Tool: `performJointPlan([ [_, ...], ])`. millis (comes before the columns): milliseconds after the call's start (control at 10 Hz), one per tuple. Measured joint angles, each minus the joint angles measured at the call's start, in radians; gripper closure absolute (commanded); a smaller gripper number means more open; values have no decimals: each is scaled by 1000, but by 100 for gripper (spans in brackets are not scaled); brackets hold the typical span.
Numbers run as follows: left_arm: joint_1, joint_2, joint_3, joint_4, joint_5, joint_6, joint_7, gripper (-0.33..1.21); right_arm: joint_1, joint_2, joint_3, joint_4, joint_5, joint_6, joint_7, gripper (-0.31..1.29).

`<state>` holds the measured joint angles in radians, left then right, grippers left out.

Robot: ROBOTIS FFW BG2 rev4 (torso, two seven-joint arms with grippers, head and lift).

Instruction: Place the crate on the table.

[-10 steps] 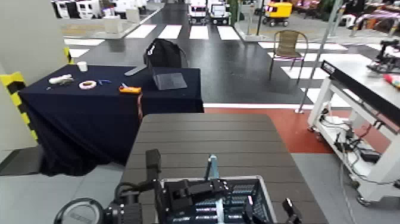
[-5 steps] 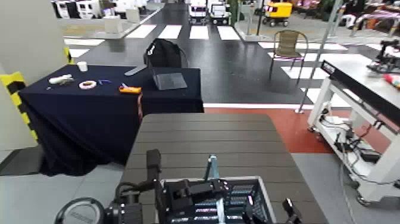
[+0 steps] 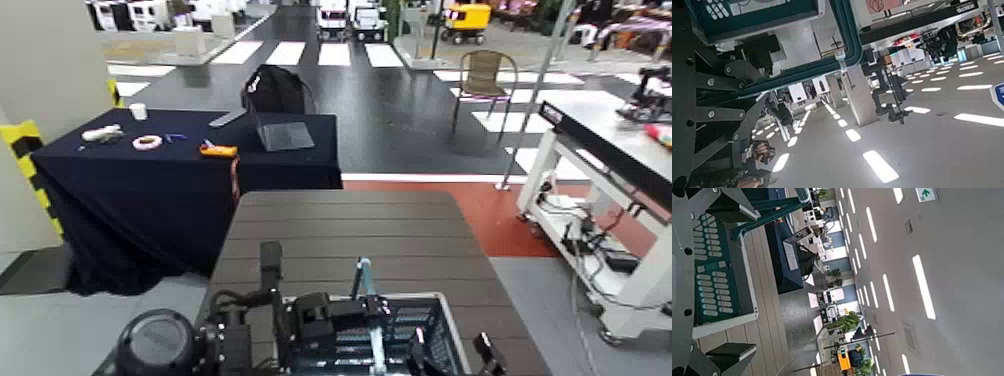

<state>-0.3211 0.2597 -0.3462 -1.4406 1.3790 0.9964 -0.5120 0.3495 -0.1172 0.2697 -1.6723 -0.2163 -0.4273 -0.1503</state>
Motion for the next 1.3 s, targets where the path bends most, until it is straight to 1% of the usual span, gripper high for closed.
performJointPlan([
  [200, -64, -4, -35, 53, -45, -16, -39, 120, -5, -2, 4, 4, -4, -7, 0, 14],
  [300, -108, -10, -64, 95, -74, -36, -74, 120, -5, -2, 4, 5, -5, -10, 0, 14],
  [400, -153, -25, -86, 143, -114, -51, -111, 120, -6, -3, 4, 5, -6, -11, 0, 14],
  [500, -195, -40, -106, 194, -138, -66, -124, 120, -6, -4, 5, 5, -6, -12, 0, 14],
  [700, -266, -67, -139, 294, -160, -95, -144, 120, -7, -4, 6, 7, -8, -17, 0, 14],
  [900, -326, -85, -162, 376, -177, -123, -152, 120, -9, -4, 9, 9, -9, -19, 0, 14],
  [1300, -408, -121, -193, 519, -185, -183, -151, 120, -15, -4, 15, 15, -13, -28, 0, 14],
])
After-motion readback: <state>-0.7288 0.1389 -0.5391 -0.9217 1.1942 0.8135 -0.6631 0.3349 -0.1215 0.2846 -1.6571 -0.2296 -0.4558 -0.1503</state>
